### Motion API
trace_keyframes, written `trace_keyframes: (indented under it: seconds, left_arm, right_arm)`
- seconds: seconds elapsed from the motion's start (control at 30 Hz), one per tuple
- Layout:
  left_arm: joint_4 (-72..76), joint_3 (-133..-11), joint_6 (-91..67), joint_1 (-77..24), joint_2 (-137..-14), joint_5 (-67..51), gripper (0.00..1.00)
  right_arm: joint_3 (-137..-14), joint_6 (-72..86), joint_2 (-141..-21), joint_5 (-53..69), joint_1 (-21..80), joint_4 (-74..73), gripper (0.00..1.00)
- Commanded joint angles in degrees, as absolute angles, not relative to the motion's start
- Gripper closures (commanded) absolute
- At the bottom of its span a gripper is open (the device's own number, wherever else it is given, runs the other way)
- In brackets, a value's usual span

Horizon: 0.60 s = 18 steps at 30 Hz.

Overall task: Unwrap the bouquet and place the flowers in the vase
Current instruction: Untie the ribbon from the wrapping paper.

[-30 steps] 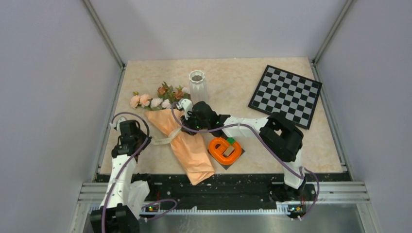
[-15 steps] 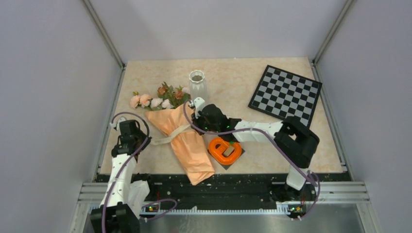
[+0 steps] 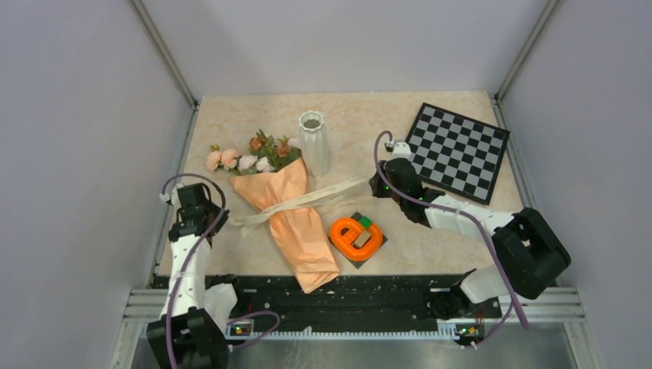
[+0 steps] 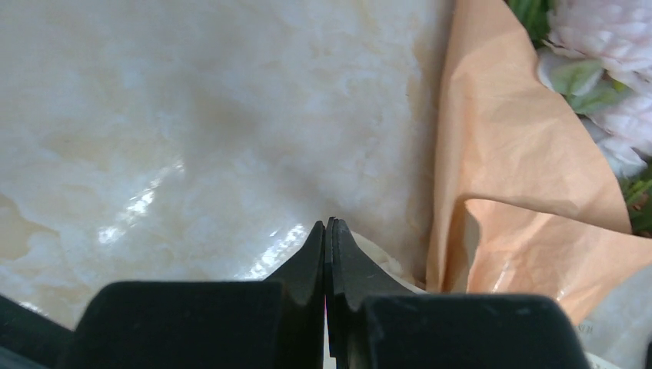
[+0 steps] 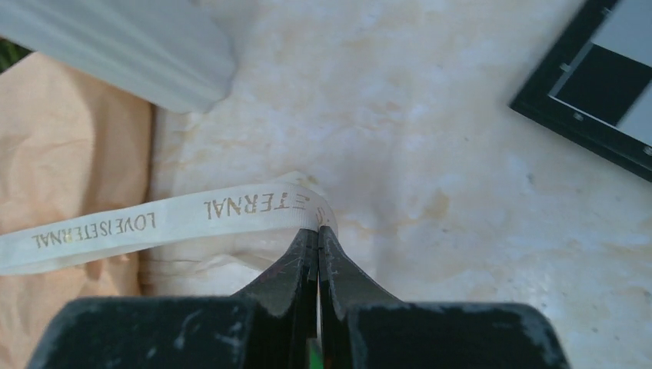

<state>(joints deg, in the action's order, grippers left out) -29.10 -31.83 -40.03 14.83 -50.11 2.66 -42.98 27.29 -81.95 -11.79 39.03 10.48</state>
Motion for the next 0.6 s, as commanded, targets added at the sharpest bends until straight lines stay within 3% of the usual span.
trace_keyframes:
  seconds: [0.0, 0.23, 0.33, 0.4, 0.43, 0.47, 0.5, 0.57]
  left_arm:
    - [-33.8, -33.6, -41.3, 17.4, -47.9, 7.3, 1.00]
    - [-37.4, -33.2, -41.6, 19.4, -44.2, 11.1, 1.00]
    - [-37.3, -33.9, -41.5, 19.6, -44.4, 10.2, 0.92]
    - [-37.0, -34.9, -40.1, 19.6, -45.1, 9.1, 0.75]
    - [-36.9, -35.6, -38.7, 19.6, -45.4, 8.3, 0.62]
    - [-37.1, -36.4, -38.1, 19.6, -45.9, 7.6, 0.45]
    - [-38.0, -37.4, -36.4, 19.6, -46.4, 6.5, 0.31]
    - [-39.5, -39.1, -35.4, 19.5, -47.1, 4.5, 0.15]
  right_arm:
    - [-39.6, 34.5, -78.2, -16.6, 35.1, 7.4, 1.00]
    - [-36.0, 39.3, -76.9, -23.3, 32.2, 5.4, 1.00]
    - [-35.5, 39.9, -76.8, -23.9, 31.6, 5.1, 1.00]
    - [-35.6, 38.9, -76.9, -22.9, 31.4, 5.3, 0.90]
    - [-35.7, 37.9, -77.0, -22.3, 31.4, 5.5, 0.68]
    - [-35.7, 36.8, -76.9, -21.6, 31.4, 5.9, 0.57]
    - [-35.6, 36.0, -76.9, -21.1, 31.4, 6.1, 0.51]
    - [-34.8, 33.8, -75.9, -20.2, 31.4, 7.6, 0.44]
